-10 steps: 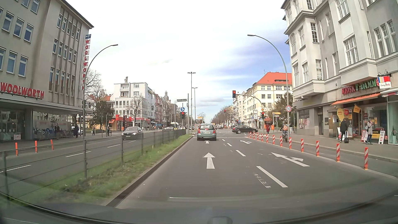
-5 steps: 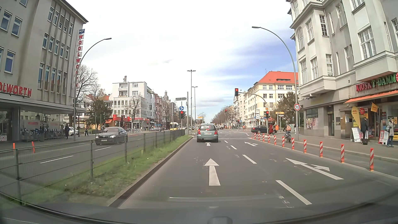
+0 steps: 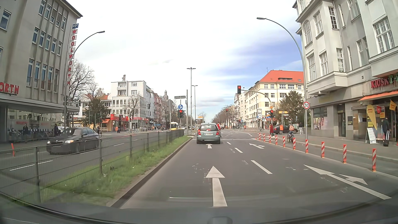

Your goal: Follow the waypoints while adhering to traffic rules and regulations

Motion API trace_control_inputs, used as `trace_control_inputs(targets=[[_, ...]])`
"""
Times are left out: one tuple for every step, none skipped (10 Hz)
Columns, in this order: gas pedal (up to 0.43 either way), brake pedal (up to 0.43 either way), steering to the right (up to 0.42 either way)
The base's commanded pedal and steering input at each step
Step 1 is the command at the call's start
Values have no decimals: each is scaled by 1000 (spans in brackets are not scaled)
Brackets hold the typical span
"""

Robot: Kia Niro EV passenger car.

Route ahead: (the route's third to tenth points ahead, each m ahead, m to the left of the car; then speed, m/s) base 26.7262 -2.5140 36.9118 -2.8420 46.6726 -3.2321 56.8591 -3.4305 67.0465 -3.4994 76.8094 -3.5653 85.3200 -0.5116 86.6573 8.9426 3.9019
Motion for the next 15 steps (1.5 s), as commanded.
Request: trace_control_inputs(targets=[[0,0,-3],[0,0,-3],[0,0,-3],[0,0,-3],[0,0,-3],[0,0,-3],[0,0,-3],[0,0,-3],[0,0,-3],[0,0,-3],[0,0,-3],[0,0,-3],[0,0,-3],[0,0,-3],[0,0,-3]])
